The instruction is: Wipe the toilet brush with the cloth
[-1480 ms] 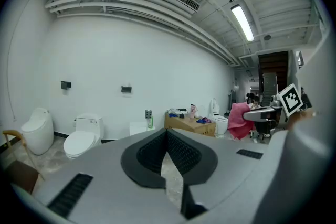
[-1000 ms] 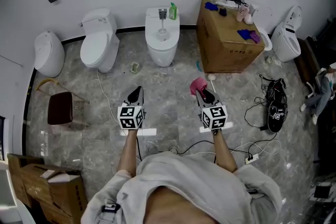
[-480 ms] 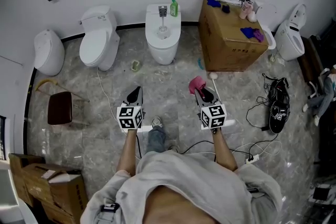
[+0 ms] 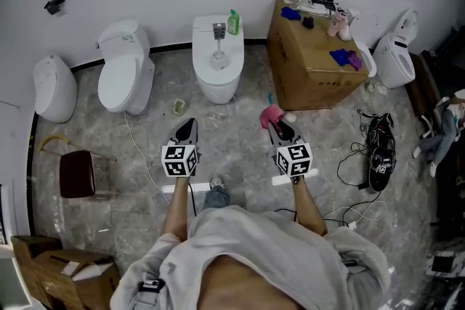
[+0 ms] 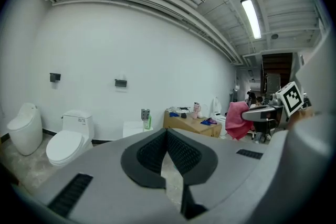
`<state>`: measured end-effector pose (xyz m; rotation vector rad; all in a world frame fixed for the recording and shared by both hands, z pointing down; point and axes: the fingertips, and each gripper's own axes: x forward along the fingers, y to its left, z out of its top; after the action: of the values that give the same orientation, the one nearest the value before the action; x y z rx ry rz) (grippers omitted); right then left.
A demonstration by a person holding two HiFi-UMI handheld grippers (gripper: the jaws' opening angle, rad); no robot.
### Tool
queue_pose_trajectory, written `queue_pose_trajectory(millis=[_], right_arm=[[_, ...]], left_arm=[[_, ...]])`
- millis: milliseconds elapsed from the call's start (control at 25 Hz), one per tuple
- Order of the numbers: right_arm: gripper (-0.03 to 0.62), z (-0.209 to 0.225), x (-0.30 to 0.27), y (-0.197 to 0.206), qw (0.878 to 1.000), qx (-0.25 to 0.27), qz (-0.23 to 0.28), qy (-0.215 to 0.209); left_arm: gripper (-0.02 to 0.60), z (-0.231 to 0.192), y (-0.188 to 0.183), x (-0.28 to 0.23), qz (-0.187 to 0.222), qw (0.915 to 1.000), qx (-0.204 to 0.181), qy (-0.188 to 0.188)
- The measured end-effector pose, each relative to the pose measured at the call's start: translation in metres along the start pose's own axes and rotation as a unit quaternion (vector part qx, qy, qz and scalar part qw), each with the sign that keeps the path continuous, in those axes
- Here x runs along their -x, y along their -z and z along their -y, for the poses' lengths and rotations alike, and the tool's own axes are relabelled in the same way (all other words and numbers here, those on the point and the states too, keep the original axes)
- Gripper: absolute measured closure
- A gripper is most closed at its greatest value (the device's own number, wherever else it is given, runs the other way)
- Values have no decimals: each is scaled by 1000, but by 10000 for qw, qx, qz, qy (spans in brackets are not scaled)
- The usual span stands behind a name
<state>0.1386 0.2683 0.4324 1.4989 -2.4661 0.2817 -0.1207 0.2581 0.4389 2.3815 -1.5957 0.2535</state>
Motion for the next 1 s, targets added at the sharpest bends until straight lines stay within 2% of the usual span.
queue_pose_trajectory(millis=[280,520,720,1000], right_arm=[[496,22,-79,-39,9998,-25,88,201],[496,29,-139,-57,9996,-31,100,263],[496,33,-168,-55,9994,-73,14,338],[496,44,-181,-33,9986,-185,-285,402]], left_arm=[[563,-48,-43,-76,54,9996,-115,235],[563,-92,-60,-124,19,9995,-140,298],[563,-113,-61,-156,-42,9991,-129,410],[563,-113,-55,-187,-189,9981,-113,581]])
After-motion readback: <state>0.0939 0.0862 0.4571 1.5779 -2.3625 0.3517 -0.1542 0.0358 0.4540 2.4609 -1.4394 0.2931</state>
